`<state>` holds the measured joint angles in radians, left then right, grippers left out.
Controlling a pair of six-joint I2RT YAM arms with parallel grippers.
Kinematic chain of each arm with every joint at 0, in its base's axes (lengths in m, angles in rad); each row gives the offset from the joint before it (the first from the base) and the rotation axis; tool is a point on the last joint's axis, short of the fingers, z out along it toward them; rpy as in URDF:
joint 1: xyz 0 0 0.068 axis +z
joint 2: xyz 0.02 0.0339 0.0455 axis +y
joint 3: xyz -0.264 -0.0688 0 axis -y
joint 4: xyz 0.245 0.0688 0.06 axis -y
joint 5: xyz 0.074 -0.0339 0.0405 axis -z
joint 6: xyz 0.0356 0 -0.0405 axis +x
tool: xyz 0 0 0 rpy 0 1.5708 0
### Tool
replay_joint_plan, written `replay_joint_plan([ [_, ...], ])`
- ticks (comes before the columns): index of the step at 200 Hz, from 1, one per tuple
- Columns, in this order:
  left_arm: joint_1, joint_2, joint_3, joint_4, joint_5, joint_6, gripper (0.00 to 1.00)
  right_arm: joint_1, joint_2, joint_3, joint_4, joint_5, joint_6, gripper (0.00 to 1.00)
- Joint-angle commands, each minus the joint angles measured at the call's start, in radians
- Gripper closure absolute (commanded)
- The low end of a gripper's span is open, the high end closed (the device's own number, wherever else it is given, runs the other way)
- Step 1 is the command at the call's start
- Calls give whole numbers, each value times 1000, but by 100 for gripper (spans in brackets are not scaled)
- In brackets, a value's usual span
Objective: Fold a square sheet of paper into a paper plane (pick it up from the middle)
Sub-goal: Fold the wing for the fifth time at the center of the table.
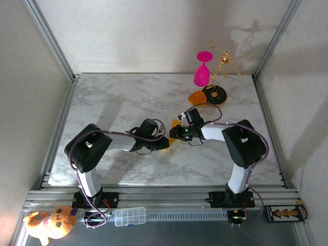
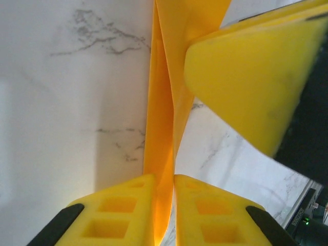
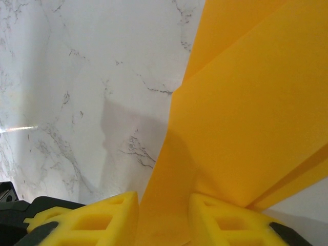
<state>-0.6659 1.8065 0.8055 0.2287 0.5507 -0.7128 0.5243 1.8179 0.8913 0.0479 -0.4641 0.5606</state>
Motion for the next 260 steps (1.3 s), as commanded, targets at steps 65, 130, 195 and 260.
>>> replay_joint_plan([
  [65, -3, 9, -16, -51, -14, -4, 90, -2, 67, -5, -91, 104, -16, 67],
  [130, -3, -72, 25, -147, -72, 30, 82, -1, 74, 12, -121, 120, -8, 69],
  [195, -3, -145, 49, -97, -91, -5, 84, -2, 89, 26, -145, 130, -7, 73],
  [260, -32, -18, 80, -27, -22, -34, 94, -1, 96, 34, -155, 130, -5, 78],
])
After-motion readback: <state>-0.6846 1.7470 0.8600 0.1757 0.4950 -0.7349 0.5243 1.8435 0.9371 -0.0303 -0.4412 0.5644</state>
